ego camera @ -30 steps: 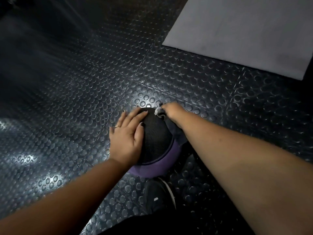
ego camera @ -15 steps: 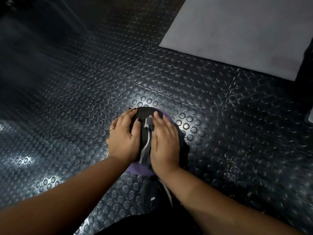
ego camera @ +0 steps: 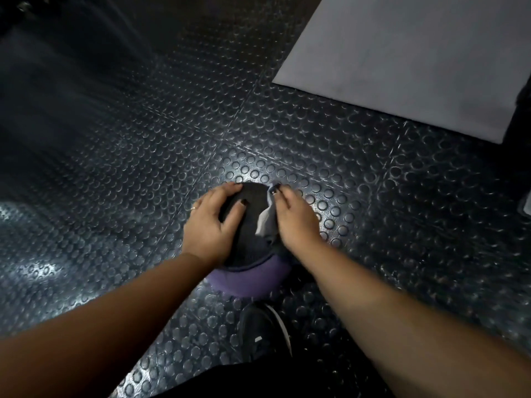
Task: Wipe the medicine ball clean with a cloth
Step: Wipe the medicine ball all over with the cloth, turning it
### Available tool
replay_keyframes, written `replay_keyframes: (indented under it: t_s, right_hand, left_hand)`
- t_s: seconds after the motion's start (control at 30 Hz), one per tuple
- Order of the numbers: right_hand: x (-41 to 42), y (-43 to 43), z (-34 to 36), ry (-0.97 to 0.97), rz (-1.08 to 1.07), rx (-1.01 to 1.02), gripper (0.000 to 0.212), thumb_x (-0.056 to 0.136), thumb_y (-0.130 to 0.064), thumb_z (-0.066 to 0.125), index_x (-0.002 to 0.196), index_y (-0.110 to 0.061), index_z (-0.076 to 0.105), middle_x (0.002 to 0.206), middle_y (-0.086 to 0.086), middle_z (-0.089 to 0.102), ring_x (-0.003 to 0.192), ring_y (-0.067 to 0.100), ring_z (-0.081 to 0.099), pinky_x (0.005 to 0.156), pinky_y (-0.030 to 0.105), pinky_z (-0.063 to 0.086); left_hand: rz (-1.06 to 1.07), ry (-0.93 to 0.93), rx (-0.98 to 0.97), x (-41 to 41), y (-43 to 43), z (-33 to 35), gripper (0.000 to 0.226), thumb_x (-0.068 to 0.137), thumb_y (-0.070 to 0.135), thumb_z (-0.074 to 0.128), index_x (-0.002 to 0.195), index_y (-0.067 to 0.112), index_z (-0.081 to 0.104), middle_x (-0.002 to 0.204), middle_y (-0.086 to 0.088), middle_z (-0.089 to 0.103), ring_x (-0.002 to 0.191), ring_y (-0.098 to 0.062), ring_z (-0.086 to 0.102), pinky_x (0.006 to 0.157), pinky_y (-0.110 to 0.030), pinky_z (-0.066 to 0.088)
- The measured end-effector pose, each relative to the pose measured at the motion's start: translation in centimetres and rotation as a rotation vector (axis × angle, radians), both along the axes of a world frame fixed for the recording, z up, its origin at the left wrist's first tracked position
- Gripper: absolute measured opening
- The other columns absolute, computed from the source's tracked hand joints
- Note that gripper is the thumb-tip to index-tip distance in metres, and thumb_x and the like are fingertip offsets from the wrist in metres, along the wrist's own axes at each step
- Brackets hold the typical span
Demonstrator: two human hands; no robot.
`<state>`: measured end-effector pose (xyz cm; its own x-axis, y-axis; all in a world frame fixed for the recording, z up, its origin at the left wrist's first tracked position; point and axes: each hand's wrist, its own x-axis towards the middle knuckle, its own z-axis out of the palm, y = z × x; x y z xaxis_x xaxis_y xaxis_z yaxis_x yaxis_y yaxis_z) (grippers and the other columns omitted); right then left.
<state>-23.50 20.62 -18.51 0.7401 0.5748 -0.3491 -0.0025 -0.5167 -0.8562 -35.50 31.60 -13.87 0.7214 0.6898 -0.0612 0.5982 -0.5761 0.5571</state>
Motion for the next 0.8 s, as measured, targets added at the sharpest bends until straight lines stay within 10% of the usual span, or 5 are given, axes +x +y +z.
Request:
replay_keyframes:
  t_s: [0.13, 0.27, 0.5, 0.67, 0.8]
  right_hand:
    - [-7.3, -3.6, 2.6, -0.334, 0.092, 0.333, 0.043, 0.099, -0.016, 0.038, 0.141, -0.023, 0.045, 0.152, -0.009, 0.036, 0.145, 0.013, 0.019, 0.118, 0.033, 0.017]
    - [-9.2, -8.2, 1.2, -0.162, 0.225, 0.507, 0.049, 0.094, 0.002, 0.041, 0.137, -0.02, 0.051, 0.149, -0.006, 0.04, 0.143, 0.013, 0.027, 0.116, 0.035, 0.026]
    - [-1.9, -9.5, 2.1, 0.012, -0.361, 0.339, 0.045, 0.1, -0.013, 0.041, 0.137, -0.037, 0.047, 0.079, -0.01, 0.057, 0.063, 0.002, 0.047, 0.056, 0.022, 0.04]
    - [-3.3, -3.9, 4.6, -0.285, 0.048, 0.44, 0.046, 0.1, -0.027, 0.034, 0.143, -0.043, 0.032, 0.15, -0.016, 0.034, 0.14, 0.009, 0.028, 0.112, 0.044, 0.032]
    - [-4.9, -1.5, 2.5, -0.531, 0.411, 0.16, 0.048, 0.099, -0.049, 0.017, 0.147, -0.046, 0.021, 0.159, -0.019, 0.008, 0.147, 0.011, 0.003, 0.115, 0.054, 0.014]
  left_hand:
    - [0.39, -0.025, -0.179, 1.2, 0.8, 0.0, 0.024, 0.098, 0.041, 0.052, 0.118, 0.034, 0.064, 0.115, 0.008, 0.066, 0.111, -0.019, 0.059, 0.092, -0.029, 0.041]
    - [0.596, -0.008, -0.233, 1.4, 1.6, 0.1, 0.034, 0.101, 0.043, 0.047, 0.125, 0.024, 0.061, 0.127, -0.004, 0.062, 0.106, -0.019, 0.053, 0.088, -0.028, 0.034]
    - [0.673, -0.013, -0.29, 0.1, 3.5, -0.1, 0.038, 0.104, 0.041, 0.041, 0.131, 0.022, 0.058, 0.113, 0.002, 0.052, 0.105, -0.019, 0.046, 0.09, -0.027, 0.029]
    - [0.59, 0.031, -0.244, 0.1, 2.9, 0.0, 0.041, 0.104, 0.042, 0.04, 0.138, 0.026, 0.057, 0.139, -0.005, 0.057, 0.122, -0.024, 0.051, 0.1, -0.032, 0.034]
    - [0.425, -0.009, -0.165, -0.8, 1.4, -0.2, 0.055, 0.095, 0.051, 0.038, 0.142, 0.027, 0.054, 0.144, -0.001, 0.054, 0.13, -0.021, 0.05, 0.101, -0.026, 0.034]
